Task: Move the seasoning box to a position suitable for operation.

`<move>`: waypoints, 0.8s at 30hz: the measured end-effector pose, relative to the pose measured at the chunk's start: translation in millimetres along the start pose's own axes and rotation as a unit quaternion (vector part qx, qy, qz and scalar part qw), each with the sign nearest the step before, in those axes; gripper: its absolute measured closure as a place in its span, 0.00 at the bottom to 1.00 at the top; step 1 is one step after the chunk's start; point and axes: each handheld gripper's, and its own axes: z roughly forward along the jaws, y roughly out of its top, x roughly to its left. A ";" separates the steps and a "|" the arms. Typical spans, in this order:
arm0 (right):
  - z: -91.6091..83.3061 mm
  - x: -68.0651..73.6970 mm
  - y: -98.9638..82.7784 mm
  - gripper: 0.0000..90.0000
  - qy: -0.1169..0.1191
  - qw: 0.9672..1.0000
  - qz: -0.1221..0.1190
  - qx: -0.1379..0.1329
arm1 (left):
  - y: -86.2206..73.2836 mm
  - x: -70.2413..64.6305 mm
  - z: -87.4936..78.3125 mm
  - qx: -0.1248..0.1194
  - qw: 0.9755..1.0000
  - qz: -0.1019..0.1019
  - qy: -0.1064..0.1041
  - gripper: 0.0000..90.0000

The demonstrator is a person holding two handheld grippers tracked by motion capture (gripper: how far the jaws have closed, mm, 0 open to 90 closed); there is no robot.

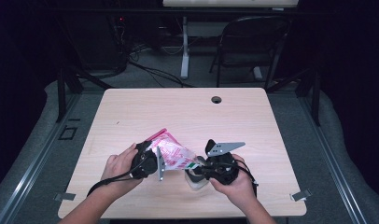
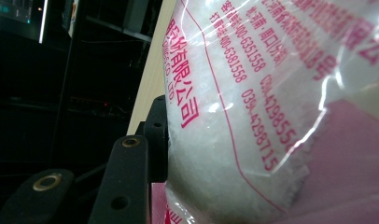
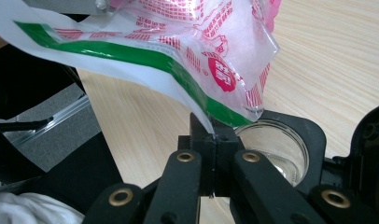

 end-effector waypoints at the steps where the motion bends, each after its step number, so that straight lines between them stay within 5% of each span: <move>1: -0.3 -0.4 -0.5 1.00 -0.001 1.000 0.000 0.001 | 0.5 0.0 -0.2 0.001 1.000 0.001 0.002 0.67; 24: -1.0 -7.8 -9.8 1.00 -0.008 1.000 0.013 0.000 | 10.5 -2.7 -2.0 0.004 0.998 0.042 0.035 0.67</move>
